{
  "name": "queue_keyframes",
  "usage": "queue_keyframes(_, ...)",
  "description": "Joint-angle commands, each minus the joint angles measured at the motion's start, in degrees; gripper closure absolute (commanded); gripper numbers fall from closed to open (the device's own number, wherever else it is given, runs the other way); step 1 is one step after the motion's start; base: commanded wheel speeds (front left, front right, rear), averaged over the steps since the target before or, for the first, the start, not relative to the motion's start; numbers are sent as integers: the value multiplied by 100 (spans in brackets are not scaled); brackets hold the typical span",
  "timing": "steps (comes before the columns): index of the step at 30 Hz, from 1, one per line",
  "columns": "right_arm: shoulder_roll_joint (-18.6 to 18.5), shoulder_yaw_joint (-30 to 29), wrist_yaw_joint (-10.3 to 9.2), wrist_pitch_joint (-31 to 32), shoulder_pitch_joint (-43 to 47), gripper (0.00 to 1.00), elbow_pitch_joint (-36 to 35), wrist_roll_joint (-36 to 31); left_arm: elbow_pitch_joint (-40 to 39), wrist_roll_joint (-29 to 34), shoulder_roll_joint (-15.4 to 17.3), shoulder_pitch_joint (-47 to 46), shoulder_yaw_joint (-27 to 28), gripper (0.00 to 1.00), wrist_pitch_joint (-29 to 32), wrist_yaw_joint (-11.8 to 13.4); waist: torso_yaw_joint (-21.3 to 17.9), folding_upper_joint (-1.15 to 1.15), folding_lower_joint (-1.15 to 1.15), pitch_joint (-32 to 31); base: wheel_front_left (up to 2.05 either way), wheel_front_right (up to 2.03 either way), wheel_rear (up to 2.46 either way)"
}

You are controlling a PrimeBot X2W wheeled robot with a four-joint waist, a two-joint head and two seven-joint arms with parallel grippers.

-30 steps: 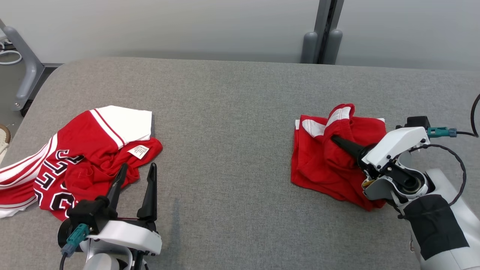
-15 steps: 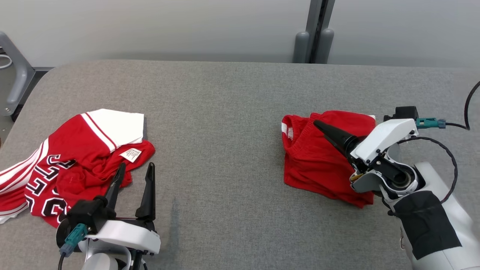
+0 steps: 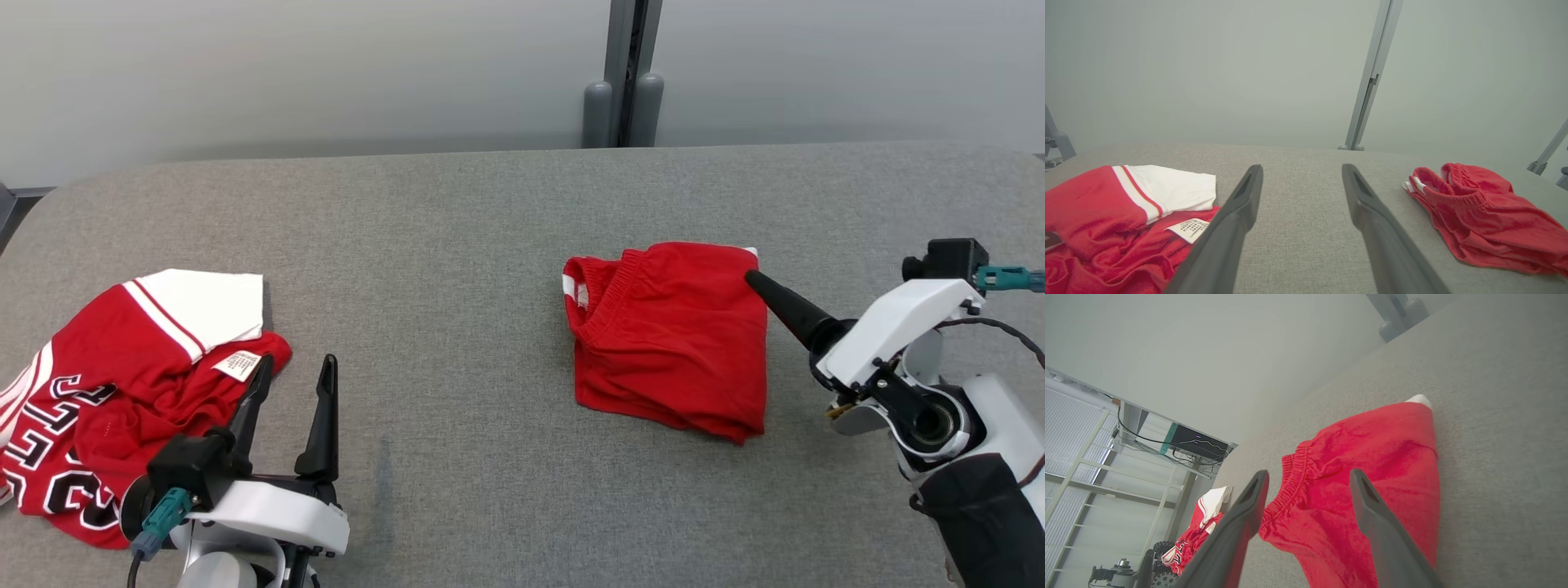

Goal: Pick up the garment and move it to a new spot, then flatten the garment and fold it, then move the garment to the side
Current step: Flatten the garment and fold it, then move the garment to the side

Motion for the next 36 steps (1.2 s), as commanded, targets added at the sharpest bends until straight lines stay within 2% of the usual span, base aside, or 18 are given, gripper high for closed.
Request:
queue_keyframes(1, -146, 14, 7, -143, 91, 0, 96, -257, -16, 35, 41, 2, 3, 0, -19, 9, -49, 0, 0, 6, 0, 0, 0)
queue_keyframes(13, -4, -192, 7, -193, -285, 0, 1409, -834, 31, 3, 34, -147, -110, 0, -19, -22, 127, 0, 0, 192, 0, 0, 0)
queue_keyframes(21, 100, -290, 5, 231, -623, 0, 2612, -905, 55, -2, 42, -186, -124, 0, -19, -26, 375, 0, 0, 237, 0, 0, 0)
queue_keyframes(24, 234, -273, 2, 594, -686, 0, 3073, -872, 53, -12, 39, -181, -125, 0, -19, -28, 438, 0, 0, 256, 0, 0, 0)
queue_keyframes(30, 307, -328, 2, 742, -976, 0, 3402, -808, 41, 7, 37, -200, -115, 0, -19, -32, 510, 0, 0, 291, 0, 0, 0)
queue_keyframes(31, 306, -326, 2, 728, -1007, 15, 3436, -811, 43, 10, 37, -200, -115, 0, -19, -33, 516, 0, 0, 291, 0, 0, 0)
queue_keyframes(32, 310, -310, 2, 697, -1034, 60, 3449, -829, 49, 15, 36, -197, -114, 0, -19, -33, 519, 0, 0, 288, 0, 0, 0)
queue_keyframes(33, 313, -305, 3, 637, -1057, 78, 3439, -839, 50, 18, 36, -193, -112, 0, -19, -31, 521, 0, 0, 284, 0, 0, 0)
queue_keyframes(34, 311, -306, 3, 597, -1067, 100, 3421, -835, 51, 21, 35, -187, -109, 0, -19, -30, 519, 0, 0, 281, 0, 0, 0)
queue_keyframes(36, 301, -301, 5, 492, -1088, 100, 3341, -823, 49, 24, 35, -177, -103, 0, -19, -22, 499, 0, 0, 274, 0, 0, 0)
